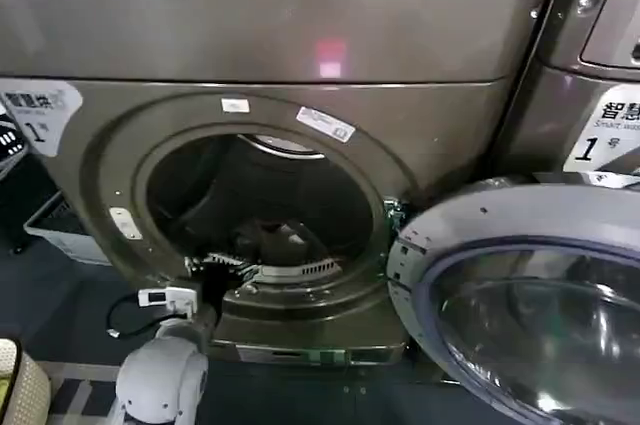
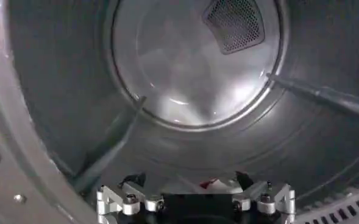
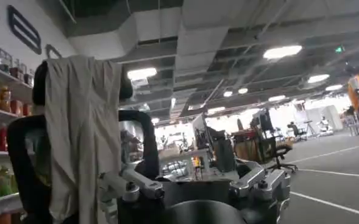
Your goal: Grasp the clothes from the dryer.
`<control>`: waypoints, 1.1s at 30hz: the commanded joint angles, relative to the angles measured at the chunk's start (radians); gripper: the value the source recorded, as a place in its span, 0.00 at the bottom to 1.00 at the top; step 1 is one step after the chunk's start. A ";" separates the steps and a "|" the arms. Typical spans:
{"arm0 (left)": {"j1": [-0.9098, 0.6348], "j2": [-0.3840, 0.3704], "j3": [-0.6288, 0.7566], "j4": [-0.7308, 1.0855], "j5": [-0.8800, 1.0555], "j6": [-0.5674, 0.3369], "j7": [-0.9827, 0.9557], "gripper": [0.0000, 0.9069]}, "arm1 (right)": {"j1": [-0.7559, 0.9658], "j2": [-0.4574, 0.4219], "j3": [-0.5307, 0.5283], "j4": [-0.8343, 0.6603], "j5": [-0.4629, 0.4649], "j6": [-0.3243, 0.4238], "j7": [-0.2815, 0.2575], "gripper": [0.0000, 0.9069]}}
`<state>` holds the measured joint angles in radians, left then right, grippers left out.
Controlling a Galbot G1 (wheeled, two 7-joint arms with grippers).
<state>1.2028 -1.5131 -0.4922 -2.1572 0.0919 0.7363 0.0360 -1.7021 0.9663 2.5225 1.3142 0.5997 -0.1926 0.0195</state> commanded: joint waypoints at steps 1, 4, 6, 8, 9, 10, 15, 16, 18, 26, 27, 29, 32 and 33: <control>-0.120 0.004 0.002 0.131 0.024 0.049 0.010 1.00 | 0.003 0.003 -0.006 0.008 -0.004 0.004 -0.004 1.00; -0.165 0.006 0.021 0.190 0.079 0.049 0.029 1.00 | 0.011 0.002 -0.020 0.009 -0.004 0.004 -0.003 1.00; -0.195 0.006 0.035 0.227 0.129 0.049 0.061 1.00 | 0.018 0.005 -0.028 0.018 -0.004 0.002 -0.002 1.00; -0.219 0.005 0.040 0.273 0.218 0.049 0.119 1.00 | 0.019 0.005 -0.031 0.018 -0.004 0.003 -0.003 1.00; -0.235 0.007 0.039 0.287 0.300 0.049 0.165 1.00 | 0.018 0.004 -0.031 0.017 -0.004 0.003 -0.004 1.00; -0.249 0.012 0.040 0.306 0.390 0.042 0.268 1.00 | 0.018 0.004 -0.031 0.017 -0.004 0.003 -0.005 1.00; -0.319 0.060 0.036 0.349 0.844 -0.182 0.770 1.00 | 0.018 0.001 -0.035 0.023 -0.004 0.003 -0.009 1.00; -0.337 0.068 0.034 0.352 0.897 -0.224 0.825 1.00 | 0.016 0.000 -0.034 0.021 -0.004 0.003 -0.009 1.00; -0.363 0.078 0.018 0.358 0.977 -0.345 0.943 1.00 | 0.011 -0.001 -0.032 0.019 -0.004 0.004 -0.010 1.00; -0.454 0.102 0.036 0.391 1.194 -0.781 1.305 1.00 | 0.010 -0.005 -0.035 0.023 -0.003 0.002 -0.009 1.00; -0.463 0.098 0.038 0.401 1.197 -0.842 1.312 1.00 | 0.009 -0.004 -0.036 0.024 -0.003 0.002 -0.010 1.00; -0.488 0.083 0.039 0.431 1.199 -0.951 1.312 1.00 | 0.013 0.000 -0.043 0.030 -0.004 0.002 -0.010 1.00; -0.510 0.081 0.064 0.470 1.255 -1.020 1.313 1.00 | 0.014 0.000 -0.044 0.030 -0.005 0.003 -0.010 1.00; -0.517 0.082 0.069 0.485 1.270 -1.030 1.313 1.00 | 0.011 -0.001 -0.042 0.027 -0.005 0.004 -0.010 1.00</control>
<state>0.7640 -1.4315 -0.4490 -1.7552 1.1612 0.2057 1.1410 -1.6882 0.9648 2.4808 1.3423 0.5953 -0.1894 0.0096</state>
